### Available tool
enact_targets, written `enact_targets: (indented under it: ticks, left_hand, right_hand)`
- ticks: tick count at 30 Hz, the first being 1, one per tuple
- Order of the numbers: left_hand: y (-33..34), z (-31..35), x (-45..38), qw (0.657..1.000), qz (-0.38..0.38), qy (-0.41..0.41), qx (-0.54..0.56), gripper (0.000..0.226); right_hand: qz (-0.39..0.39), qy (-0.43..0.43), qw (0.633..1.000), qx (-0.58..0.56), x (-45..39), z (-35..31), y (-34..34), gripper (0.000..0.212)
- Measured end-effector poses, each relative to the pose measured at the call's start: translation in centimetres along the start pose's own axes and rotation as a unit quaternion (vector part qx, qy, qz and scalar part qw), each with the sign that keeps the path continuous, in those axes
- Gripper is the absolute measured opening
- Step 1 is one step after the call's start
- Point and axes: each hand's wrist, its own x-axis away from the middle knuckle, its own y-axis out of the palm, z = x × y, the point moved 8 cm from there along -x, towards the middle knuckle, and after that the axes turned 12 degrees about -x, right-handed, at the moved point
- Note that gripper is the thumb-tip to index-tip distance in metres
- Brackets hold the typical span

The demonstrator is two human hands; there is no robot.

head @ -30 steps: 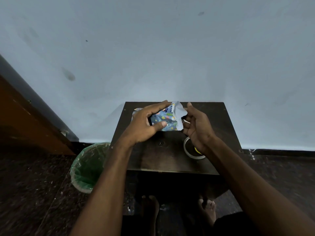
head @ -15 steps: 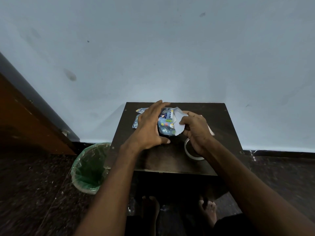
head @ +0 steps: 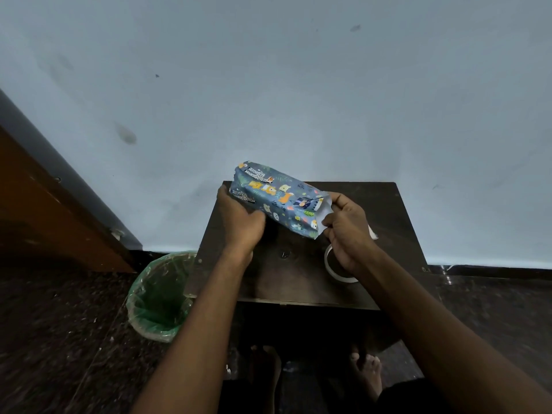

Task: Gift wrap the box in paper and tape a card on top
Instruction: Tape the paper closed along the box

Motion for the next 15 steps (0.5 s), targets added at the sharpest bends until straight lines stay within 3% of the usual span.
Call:
enact_targets:
  ticks: [2, 4, 7, 11, 15]
  left_hand:
    - [0.9, -0.8, 0.4, 0.981, -0.052, -0.116, 0.145, 0.035]
    - [1.2, -0.9, 1.1, 0.965, -0.083, -0.174, 0.177, 0.019]
    - [0.9, -1.1, 0.7, 0.965, -0.088, -0.173, 0.176, 0.031]
    - [0.6, -1.6, 0.3, 0.972, -0.074, -0.155, 0.159, 0.064]
    - [1.2, -2.3, 0.3, 0.963, -0.076, -0.173, 0.193, 0.072]
  right_hand:
    - [-0.004, -0.001, 1.000, 0.006, 0.0, 0.2, 0.2, 0.051]
    - [-0.005, -0.003, 1.000, 0.001, 0.1, 0.3, 0.3, 0.047]
    - [-0.005, -0.012, 1.000, -0.013, 0.0, 0.0, 0.2, 0.044]
    - [0.006, 0.008, 0.999, -0.042, -0.4, 0.1, -0.1, 0.032]
    - [0.070, 0.009, 0.997, -0.040, -1.5, 0.4, -1.4, 0.058]
